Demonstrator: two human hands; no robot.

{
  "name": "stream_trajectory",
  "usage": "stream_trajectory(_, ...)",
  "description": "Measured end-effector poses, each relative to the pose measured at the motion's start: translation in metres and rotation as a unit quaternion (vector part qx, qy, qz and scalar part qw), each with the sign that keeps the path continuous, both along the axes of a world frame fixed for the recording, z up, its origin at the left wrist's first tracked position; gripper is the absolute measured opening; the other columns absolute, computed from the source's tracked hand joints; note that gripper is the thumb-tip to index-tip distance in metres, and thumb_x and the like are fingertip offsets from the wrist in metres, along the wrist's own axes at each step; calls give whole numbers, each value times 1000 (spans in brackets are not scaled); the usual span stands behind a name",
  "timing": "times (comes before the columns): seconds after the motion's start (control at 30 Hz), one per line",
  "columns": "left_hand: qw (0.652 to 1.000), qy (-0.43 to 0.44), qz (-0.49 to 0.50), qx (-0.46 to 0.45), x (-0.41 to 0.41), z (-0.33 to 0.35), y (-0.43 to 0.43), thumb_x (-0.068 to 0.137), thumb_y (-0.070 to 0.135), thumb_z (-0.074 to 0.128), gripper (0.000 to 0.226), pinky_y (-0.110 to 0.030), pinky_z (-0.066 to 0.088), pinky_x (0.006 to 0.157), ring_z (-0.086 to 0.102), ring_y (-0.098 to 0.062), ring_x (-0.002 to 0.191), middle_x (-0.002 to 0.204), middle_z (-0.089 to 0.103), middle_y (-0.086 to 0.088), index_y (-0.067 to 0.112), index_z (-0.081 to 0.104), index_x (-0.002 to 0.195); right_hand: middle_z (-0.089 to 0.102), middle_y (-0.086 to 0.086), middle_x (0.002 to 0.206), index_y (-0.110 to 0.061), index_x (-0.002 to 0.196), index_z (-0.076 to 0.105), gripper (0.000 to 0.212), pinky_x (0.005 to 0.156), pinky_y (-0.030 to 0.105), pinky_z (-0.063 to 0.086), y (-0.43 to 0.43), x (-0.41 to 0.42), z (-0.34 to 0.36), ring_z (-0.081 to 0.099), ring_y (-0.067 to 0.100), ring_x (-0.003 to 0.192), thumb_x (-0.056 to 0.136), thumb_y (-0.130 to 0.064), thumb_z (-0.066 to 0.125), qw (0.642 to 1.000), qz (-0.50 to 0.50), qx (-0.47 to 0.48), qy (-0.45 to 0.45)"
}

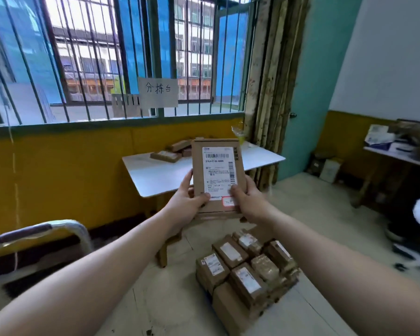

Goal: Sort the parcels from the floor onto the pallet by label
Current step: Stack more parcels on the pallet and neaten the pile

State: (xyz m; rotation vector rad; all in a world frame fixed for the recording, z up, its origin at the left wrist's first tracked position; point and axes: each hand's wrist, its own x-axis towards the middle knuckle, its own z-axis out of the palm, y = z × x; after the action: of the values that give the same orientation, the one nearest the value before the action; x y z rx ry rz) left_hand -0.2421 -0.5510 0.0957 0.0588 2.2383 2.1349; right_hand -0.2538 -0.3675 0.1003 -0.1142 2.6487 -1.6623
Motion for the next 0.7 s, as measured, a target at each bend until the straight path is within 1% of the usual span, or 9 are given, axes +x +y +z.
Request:
stream_trajectory(0.07, 1000, -11, -1, 6, -10, -8, 31, 87, 16, 66, 79, -26, 57, 64, 69, -11, 88, 107, 65, 6, 56, 21, 138, 62, -2, 112, -37, 139, 26, 46, 70, 42, 58, 31, -11, -8, 65, 24, 92, 96, -46, 42, 1000, 1, -7, -10)
stream_trajectory(0.1, 1000, -19, -3, 7, -16, -12, 43, 87, 15, 66, 79, -28, 58, 66, 69, -12, 88, 106, 65, 6, 56, 21, 138, 62, -2, 114, -36, 139, 27, 46, 78, 46, 57, 43, -16, -12, 64, 23, 96, 97, -45, 43, 1000, 1, -14, -16)
stream_trajectory(0.17, 999, -31, -6, 2, -27, -19, 63, 88, 15, 65, 79, -32, 58, 70, 69, -13, 90, 106, 65, 5, 56, 20, 139, 62, -2, 115, -35, 138, 29, 46, 85, 49, 55, 64, -27, -20, 64, 22, 98, 96, -44, 44, 999, -1, -23, -29)
stream_trajectory(0.27, 999, -49, -9, -20, -46, -27, 82, 88, 16, 64, 80, -31, 58, 67, 70, -13, 86, 106, 65, 4, 55, 17, 140, 61, -2, 116, -35, 137, 32, 47, 89, 46, 53, 85, -47, -34, 63, 19, 100, 94, -46, 45, 999, 0, -18, -44)
stream_trajectory(0.4, 996, -81, -15, -45, -81, -45, 90, 89, 17, 63, 81, -42, 58, 77, 68, -18, 93, 112, 64, 1, 57, 13, 140, 59, -2, 124, -37, 139, 34, 48, 92, 44, 51, 97, -79, -57, 61, 19, 104, 93, -49, 45, 998, 2, 7, -68)
stream_trajectory(0.47, 994, -96, -14, -45, -105, -60, 92, 89, 17, 63, 82, -40, 59, 73, 69, -18, 91, 111, 63, 1, 57, 12, 140, 60, -4, 123, -37, 135, 38, 43, 91, 45, 52, 100, -98, -70, 60, 18, 104, 94, -46, 45, 997, 1, 26, -75)
stream_trajectory(0.53, 993, -111, -10, -47, -130, -77, 95, 89, 18, 62, 80, -38, 59, 68, 70, -17, 88, 111, 64, 2, 56, 13, 140, 58, -3, 130, -33, 138, 38, 45, 94, 42, 50, 105, -118, -82, 58, 19, 109, 95, -44, 46, 994, 0, 52, -93)
stream_trajectory(0.63, 988, -148, -2, -41, -164, -107, 100, 90, 18, 62, 79, -35, 58, 62, 70, -18, 87, 113, 62, 2, 52, 14, 142, 49, -2, 140, -30, 147, 29, 56, 93, 31, 42, 113, -148, -101, 52, 17, 116, 96, -46, 45, 983, 6, 123, -139)
stream_trajectory(0.7, 984, -176, -1, -30, -184, -128, 101, 90, 16, 62, 80, -32, 57, 60, 69, -18, 87, 113, 60, 1, 49, 13, 144, 44, -1, 146, -30, 150, 24, 59, 94, 31, 36, 118, -168, -114, 46, 20, 126, 97, -48, 43, 974, 4, 161, -159)
